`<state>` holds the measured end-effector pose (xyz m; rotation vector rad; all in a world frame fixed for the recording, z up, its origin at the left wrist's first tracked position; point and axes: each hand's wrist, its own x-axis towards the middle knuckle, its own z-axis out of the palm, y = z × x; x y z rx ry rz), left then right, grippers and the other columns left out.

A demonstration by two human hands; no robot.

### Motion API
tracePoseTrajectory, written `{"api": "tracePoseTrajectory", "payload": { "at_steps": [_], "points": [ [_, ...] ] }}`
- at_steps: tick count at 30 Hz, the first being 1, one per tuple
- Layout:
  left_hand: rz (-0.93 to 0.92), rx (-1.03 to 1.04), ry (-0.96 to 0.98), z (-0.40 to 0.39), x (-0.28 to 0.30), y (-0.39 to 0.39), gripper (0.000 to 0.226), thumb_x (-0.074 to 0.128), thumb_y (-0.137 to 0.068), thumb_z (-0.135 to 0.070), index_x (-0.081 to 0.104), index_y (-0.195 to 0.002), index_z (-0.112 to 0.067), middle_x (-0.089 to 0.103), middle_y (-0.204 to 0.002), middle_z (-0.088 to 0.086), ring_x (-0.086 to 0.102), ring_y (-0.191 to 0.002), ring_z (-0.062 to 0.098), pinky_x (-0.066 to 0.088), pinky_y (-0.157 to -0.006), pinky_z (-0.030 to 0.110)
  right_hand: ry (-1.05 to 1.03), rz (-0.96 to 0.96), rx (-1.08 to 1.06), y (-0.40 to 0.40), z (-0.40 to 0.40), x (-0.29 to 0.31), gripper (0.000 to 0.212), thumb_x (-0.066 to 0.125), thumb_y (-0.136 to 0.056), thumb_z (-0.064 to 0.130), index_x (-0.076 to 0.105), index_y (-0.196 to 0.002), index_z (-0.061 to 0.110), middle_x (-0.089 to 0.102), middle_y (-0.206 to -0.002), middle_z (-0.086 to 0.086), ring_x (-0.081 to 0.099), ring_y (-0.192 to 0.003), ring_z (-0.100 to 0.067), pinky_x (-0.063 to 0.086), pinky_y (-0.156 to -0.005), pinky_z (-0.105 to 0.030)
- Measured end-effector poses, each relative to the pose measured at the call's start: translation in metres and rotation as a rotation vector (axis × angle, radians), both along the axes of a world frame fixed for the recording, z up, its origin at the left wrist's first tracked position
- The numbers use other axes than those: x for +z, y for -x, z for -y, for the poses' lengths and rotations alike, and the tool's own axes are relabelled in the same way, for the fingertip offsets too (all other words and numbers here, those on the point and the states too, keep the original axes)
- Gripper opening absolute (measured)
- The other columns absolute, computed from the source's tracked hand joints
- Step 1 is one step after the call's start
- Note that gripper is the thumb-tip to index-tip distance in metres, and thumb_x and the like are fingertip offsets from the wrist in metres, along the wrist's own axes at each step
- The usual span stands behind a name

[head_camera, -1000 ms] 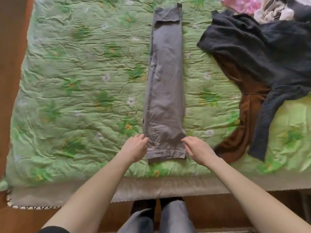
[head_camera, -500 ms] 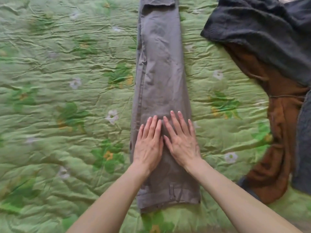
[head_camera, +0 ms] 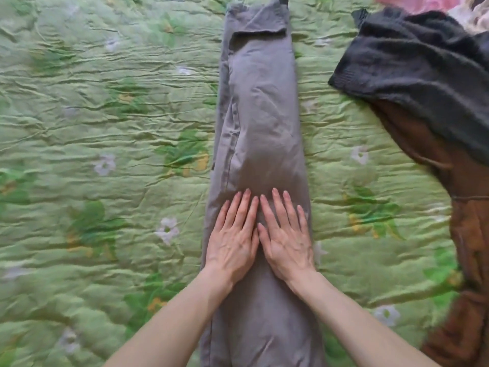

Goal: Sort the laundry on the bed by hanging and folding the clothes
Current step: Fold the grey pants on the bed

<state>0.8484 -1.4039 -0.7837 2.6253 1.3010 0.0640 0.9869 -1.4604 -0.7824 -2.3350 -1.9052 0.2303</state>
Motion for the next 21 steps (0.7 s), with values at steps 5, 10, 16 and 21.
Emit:
{"api": "tracePoseTrajectory", "payload": {
  "at_steps": [5, 10, 16, 21],
  "points": [
    [-0.010, 0.070, -0.009, -0.064, -0.006, -0.024, 0.064, 0.037, -0.107, -0.032, 0.026, -0.164, -0.006, 0.019, -0.173, 0.014, 0.018, -0.161, 0.028, 0.015, -0.131, 0.044, 0.066, -0.016, -0.113, -0.014, -0.069, -0.010, 0.062, 0.029, -0.108, 0.048, 0.020, -0.165, 0.025, 0.012, -0.174, -0.002, 0.006, -0.161, -0.020, 0.008, -0.129, -0.044],
    [-0.021, 0.103, 0.030, -0.124, -0.011, -0.039, 0.069, 0.027, -0.107, -0.044, 0.015, -0.167, -0.011, 0.005, -0.175, 0.013, 0.001, -0.163, 0.026, 0.002, -0.131, 0.043, 0.078, -0.051, -0.136, -0.035, -0.131, -0.016, 0.063, 0.034, -0.108, 0.049, 0.016, -0.166, 0.031, 0.006, -0.174, 0.000, 0.001, -0.161, -0.019, 0.002, -0.129, -0.042],
    [-0.002, 0.183, 0.046, -0.190, -0.009, -0.075, 0.072, 0.022, -0.106, -0.047, 0.008, -0.168, -0.012, -0.001, -0.175, 0.013, -0.008, -0.162, 0.025, -0.011, -0.130, 0.040, 0.064, -0.031, -0.112, -0.065, -0.203, -0.009, 0.062, 0.038, -0.109, 0.043, 0.020, -0.165, 0.026, 0.013, -0.174, -0.001, 0.008, -0.161, -0.020, 0.006, -0.127, -0.040],
    [-0.006, 0.171, 0.009, -0.258, -0.005, -0.110, 0.072, 0.031, -0.108, -0.042, 0.008, -0.167, -0.006, 0.003, -0.175, 0.015, -0.003, -0.162, 0.027, -0.010, -0.130, 0.040, 0.039, 0.012, -0.069, -0.099, -0.268, -0.005, 0.063, 0.038, -0.108, 0.043, 0.021, -0.165, 0.024, 0.012, -0.174, -0.001, 0.006, -0.161, -0.019, 0.005, -0.127, -0.039]
  ]
}}
